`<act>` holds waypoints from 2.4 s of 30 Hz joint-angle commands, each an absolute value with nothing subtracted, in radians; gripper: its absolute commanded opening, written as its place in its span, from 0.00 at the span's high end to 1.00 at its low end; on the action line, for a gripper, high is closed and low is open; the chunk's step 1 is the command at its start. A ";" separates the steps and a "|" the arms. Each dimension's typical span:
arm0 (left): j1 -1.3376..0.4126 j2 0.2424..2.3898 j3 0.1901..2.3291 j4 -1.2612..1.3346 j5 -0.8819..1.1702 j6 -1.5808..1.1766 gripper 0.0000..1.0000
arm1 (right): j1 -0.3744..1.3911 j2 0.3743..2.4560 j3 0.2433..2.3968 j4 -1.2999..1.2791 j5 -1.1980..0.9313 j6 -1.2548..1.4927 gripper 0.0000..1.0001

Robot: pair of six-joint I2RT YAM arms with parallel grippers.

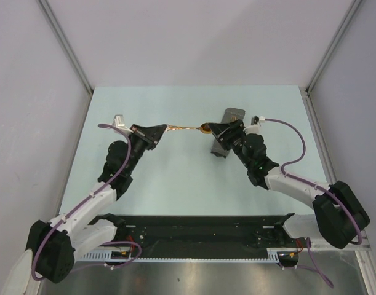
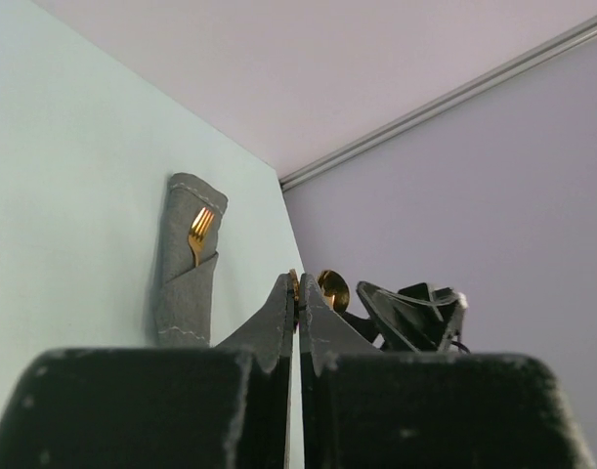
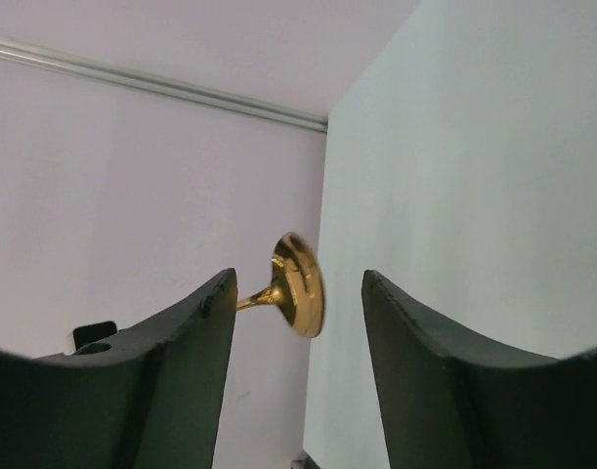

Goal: Fold the napkin into a case and place the utensils inside
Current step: Pass from the left arm to the right, then insert the spoon into the folded napkin.

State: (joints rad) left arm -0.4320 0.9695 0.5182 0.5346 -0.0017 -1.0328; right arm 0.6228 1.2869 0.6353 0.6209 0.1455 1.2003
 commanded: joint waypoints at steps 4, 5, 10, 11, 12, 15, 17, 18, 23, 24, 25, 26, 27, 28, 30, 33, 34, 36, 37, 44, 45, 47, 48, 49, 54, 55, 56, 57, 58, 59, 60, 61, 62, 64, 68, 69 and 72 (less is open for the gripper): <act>-0.440 0.934 0.500 0.581 -0.012 -1.109 1.00 | 0.601 1.345 0.669 0.724 0.125 1.171 0.60; -0.440 0.937 0.499 0.584 -0.008 -1.115 1.00 | 0.600 1.357 0.676 0.723 0.114 1.164 0.67; -0.443 0.949 0.500 0.589 0.151 -1.048 0.96 | 0.513 1.419 0.704 0.819 -0.088 1.040 1.00; -0.437 0.963 0.517 0.530 0.214 -1.010 0.87 | 0.488 1.427 0.716 0.833 -0.138 0.991 1.00; -0.422 0.977 0.543 0.475 0.266 -0.967 0.66 | 0.457 1.433 0.735 0.824 -0.185 0.962 1.00; -0.400 1.052 0.673 0.216 0.415 -0.774 0.49 | 0.344 1.454 0.824 0.697 -0.392 0.779 1.00; -0.390 1.098 0.722 0.178 0.533 -0.681 0.47 | 0.264 1.460 0.859 0.618 -0.530 0.682 1.00; -0.373 1.133 0.736 0.148 0.552 -0.663 0.39 | 0.240 1.460 0.883 0.595 -0.558 0.590 1.00; -0.377 1.221 0.762 0.252 0.563 -0.678 0.55 | 0.040 1.492 0.942 0.463 -0.744 0.431 1.00; -0.391 1.251 0.762 0.294 0.598 -0.702 0.61 | -0.038 1.526 0.962 0.456 -0.768 0.417 1.00; -0.403 1.311 0.776 0.331 0.618 -0.747 0.62 | -0.064 1.549 1.029 0.390 -0.817 0.344 1.00; -0.419 1.350 0.787 0.398 0.629 -0.767 0.64 | -0.090 1.587 1.085 0.336 -0.857 0.287 1.00; -0.454 1.383 0.801 0.422 0.649 -0.788 0.69 | -0.112 1.648 1.139 0.278 -0.883 0.237 1.00; -0.471 1.458 0.839 0.439 0.653 -0.795 0.72 | -0.151 1.685 1.226 0.206 -0.934 0.150 1.00; -0.524 1.523 0.883 0.463 0.658 -0.801 0.77 | -0.192 1.745 1.299 0.157 -0.981 0.123 1.00; -0.570 1.656 0.968 0.471 0.670 -0.804 0.83 | -0.238 1.847 1.416 0.128 -1.026 0.069 1.00; -0.577 1.684 1.003 0.469 0.678 -0.807 0.84 | -0.239 1.886 1.445 0.085 -1.022 0.046 1.00; -0.594 1.756 1.026 0.500 0.683 -0.822 0.87 | -0.241 1.926 1.511 0.060 -1.011 0.003 1.00; -0.598 1.778 1.054 0.500 0.683 -0.827 0.89 | -0.241 1.940 1.526 0.043 -0.994 -0.030 1.00; -0.634 1.940 1.150 0.538 0.678 -0.857 0.96 | -0.259 2.060 1.627 0.064 -0.960 -0.045 1.00; -0.632 1.953 1.161 0.545 0.677 -0.867 0.96 | -0.256 2.077 1.640 0.069 -0.956 -0.043 1.00; -0.635 1.991 1.176 0.548 0.670 -0.871 0.98 | -0.253 2.095 1.654 0.092 -0.950 -0.037 1.00; -0.635 2.002 1.195 0.545 0.669 -0.874 0.98 | -0.252 2.114 1.666 0.081 -0.948 -0.038 1.00; -0.635 2.026 1.203 0.546 0.670 -0.876 0.98 | -0.250 2.123 1.689 0.080 -0.942 -0.043 1.00; -0.634 2.068 1.227 0.546 0.667 -0.893 0.99 | -0.230 2.164 1.735 0.080 -0.936 -0.064 1.00; -0.635 2.069 1.229 0.549 0.670 -0.891 1.00 | -0.221 2.174 1.738 0.083 -0.928 -0.064 1.00; -0.634 2.074 1.232 0.545 0.670 -0.891 1.00 | -0.218 2.181 1.747 0.083 -0.925 -0.069 1.00; -0.634 2.075 1.233 0.540 0.669 -0.890 1.00 | -0.215 2.184 1.752 0.086 -0.925 -0.072 1.00; -0.635 2.077 1.233 0.535 0.666 -0.887 1.00 | -0.210 2.194 1.753 0.092 -0.923 -0.071 1.00; -0.635 2.079 1.233 0.529 0.666 -0.885 1.00 | -0.206 2.194 1.747 0.100 -0.920 -0.072 1.00; -0.634 2.085 1.229 0.529 0.667 -0.888 1.00 | -0.206 2.194 1.743 0.121 -0.917 -0.072 1.00; -0.634 2.088 1.227 0.529 0.667 -0.890 1.00 | -0.204 2.195 1.741 0.126 -0.916 -0.074 1.00; -0.635 2.088 1.224 0.531 0.669 -0.893 1.00 | -0.201 2.200 1.741 0.130 -0.916 -0.074 1.00; -0.634 2.095 1.220 0.531 0.667 -0.899 1.00 | -0.198 2.207 1.744 0.146 -0.925 -0.075 1.00; -0.634 2.106 1.218 0.517 0.663 -0.907 1.00 | -0.189 2.230 1.764 0.141 -0.943 -0.084 1.00; -0.634 2.109 1.216 0.514 0.661 -0.920 1.00 | -0.186 2.232 1.764 0.140 -0.951 -0.090 1.00; -0.635 2.120 1.212 0.509 0.658 -0.940 1.00 | -0.178 2.238 1.766 0.133 -0.971 -0.101 1.00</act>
